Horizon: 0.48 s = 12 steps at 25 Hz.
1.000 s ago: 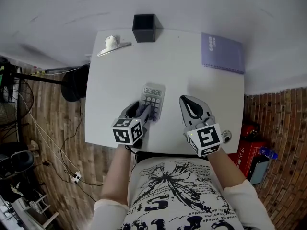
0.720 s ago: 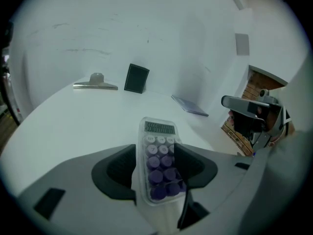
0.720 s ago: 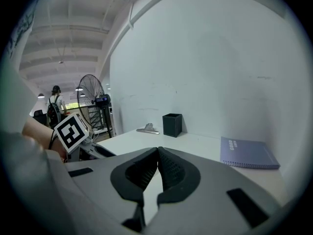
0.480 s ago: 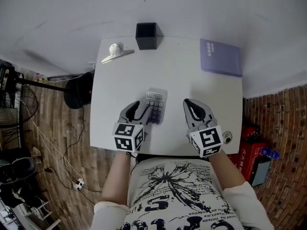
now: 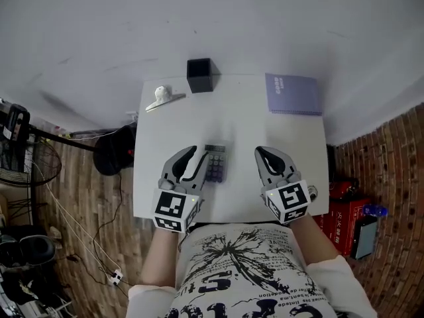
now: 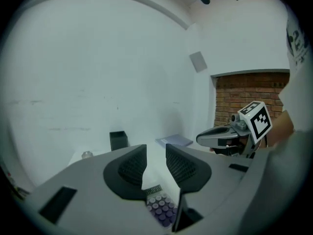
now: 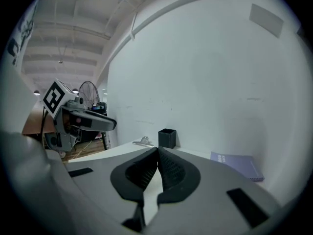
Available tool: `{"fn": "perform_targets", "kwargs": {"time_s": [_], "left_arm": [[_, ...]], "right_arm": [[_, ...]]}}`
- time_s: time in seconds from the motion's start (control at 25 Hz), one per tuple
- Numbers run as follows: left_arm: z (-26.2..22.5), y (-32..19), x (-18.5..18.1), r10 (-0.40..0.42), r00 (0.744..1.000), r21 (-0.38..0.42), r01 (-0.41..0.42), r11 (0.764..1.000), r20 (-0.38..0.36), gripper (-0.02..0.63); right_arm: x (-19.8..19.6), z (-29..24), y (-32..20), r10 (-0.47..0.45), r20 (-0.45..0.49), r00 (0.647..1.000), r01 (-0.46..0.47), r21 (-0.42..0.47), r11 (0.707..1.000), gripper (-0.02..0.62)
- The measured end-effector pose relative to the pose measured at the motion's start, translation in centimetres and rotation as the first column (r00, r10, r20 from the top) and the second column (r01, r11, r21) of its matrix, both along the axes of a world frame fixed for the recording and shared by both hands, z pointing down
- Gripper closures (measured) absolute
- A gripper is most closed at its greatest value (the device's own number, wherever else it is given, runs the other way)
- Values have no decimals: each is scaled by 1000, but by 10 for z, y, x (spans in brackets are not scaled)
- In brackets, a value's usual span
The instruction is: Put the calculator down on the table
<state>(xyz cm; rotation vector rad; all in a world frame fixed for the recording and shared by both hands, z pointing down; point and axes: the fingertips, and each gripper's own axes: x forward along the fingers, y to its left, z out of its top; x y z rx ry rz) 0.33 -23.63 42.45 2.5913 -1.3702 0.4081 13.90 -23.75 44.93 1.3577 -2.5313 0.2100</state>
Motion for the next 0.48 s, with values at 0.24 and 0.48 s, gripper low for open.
{"fn": "perform_targets", "kwargs": {"time_s": [0.24, 0.48], "left_arm": [[-49, 24, 8, 64, 998, 165, -67, 984, 21, 548], [-61, 35, 7, 73, 997, 192, -70, 979, -7, 591]], "right_arm": [[7, -27, 18, 5, 2, 1000, -5, 55, 998, 581], [12, -48, 33, 23, 18, 1000, -25, 109, 994, 581]]}}
